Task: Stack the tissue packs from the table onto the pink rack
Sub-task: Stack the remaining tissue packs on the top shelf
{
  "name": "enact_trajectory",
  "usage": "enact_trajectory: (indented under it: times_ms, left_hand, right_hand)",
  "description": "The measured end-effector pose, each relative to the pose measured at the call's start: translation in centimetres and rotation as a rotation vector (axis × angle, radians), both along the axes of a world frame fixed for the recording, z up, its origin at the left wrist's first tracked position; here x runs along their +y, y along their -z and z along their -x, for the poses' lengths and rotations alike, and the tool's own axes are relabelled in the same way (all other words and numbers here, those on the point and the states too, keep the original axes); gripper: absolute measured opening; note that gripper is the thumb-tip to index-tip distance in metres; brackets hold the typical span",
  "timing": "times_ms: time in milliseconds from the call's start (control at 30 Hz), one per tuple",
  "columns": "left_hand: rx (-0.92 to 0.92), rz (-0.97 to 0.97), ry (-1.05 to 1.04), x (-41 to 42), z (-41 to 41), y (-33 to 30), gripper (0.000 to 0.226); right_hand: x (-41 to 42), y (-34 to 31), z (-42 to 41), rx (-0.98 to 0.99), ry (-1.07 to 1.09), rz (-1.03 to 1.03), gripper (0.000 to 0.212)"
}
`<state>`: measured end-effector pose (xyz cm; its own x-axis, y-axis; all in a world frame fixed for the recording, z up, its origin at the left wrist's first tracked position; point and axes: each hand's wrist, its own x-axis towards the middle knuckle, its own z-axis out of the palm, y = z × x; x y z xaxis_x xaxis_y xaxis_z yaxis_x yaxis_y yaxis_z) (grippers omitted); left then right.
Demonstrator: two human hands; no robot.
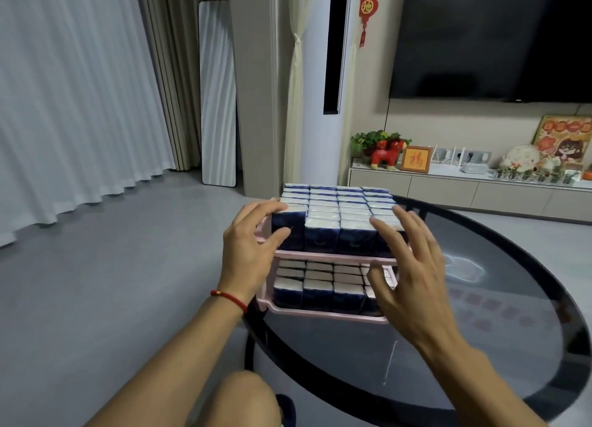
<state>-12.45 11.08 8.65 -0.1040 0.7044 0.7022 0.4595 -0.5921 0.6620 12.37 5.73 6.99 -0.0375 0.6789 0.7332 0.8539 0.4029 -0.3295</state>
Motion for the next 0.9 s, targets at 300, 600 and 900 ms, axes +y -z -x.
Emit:
enact_trajectory:
  times_ms: [300,600,900]
  left_hand:
    - [0.112,-0.016,0.067,1.6,1.3,0.3,0.035]
    - [0.499,-0.040,-0.034,1.0,0.0,-0.3,0.057]
    - [0.439,-0.055,-0.151,1.4,-1.6,-0.5,0.041]
  right_hand:
    - [1.5,-0.2,-0.2,-0.224,0.144,0.121,0.071]
    - [2.1,-0.6,0.4,-0.380,0.177,0.079,0.067]
    - [2.9,-0.4,-0.4,-0.420,0.122,0.124,0.070]
